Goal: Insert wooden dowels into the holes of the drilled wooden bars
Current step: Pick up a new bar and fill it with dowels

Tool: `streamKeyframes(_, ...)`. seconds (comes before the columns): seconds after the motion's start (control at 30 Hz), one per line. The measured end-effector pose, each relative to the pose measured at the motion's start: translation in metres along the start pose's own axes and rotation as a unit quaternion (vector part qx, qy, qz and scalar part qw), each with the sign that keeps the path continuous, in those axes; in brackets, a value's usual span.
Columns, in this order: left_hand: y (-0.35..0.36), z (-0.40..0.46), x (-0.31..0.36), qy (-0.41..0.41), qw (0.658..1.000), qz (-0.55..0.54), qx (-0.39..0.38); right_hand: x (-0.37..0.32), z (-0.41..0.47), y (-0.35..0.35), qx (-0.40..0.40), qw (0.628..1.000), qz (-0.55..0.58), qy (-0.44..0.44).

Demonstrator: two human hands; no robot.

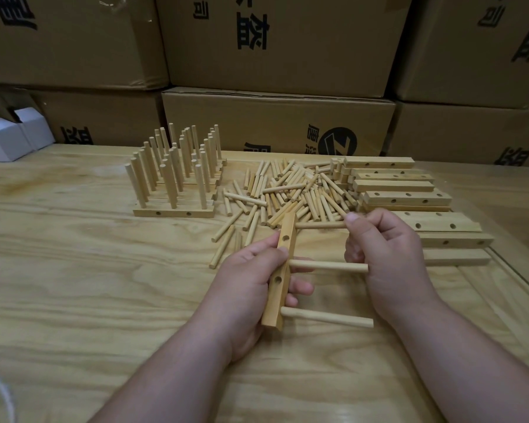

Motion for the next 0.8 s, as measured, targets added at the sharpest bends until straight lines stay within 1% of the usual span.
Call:
streamKeyframes(0.1,0.0004,-0.0011,0.0010,-0.002,1.000,-0.001,-0.001,0.0028,0.0023,-0.0032,-0.017,1.000,-0.010,0.006)
streamKeyframes(0.23,0.0011,-0.0027,0.0024,-0.003,1.000,0.000,-0.011,0.0020,0.0015,-0.0079,-0.055,0.993,-0.095,-0.037)
streamKeyframes(0.4,0.0020,-0.0047,0.0039,-0.004,1.000,0.009,-0.016,0.0013,0.0026,-0.0099,-0.083,0.987,-0.136,-0.038)
streamKeyframes(0.63,0.0028,-0.0073,0.0057,-0.004,1.000,0.023,-0.016,0.0023,0.0041,-0.0087,-0.093,0.985,-0.147,0.007)
streamKeyframes(0.8,0.0036,-0.0091,0.0059,-0.002,0.999,0.039,-0.022,0.0061,0.0042,-0.0104,-0.095,0.984,-0.135,0.068)
Point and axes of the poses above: each hand's wrist, its own z-axis towards the middle knuckle, its own y-axis out of the palm, x = y × z, the point moved 2 cm from there along z, towards the middle knuckle
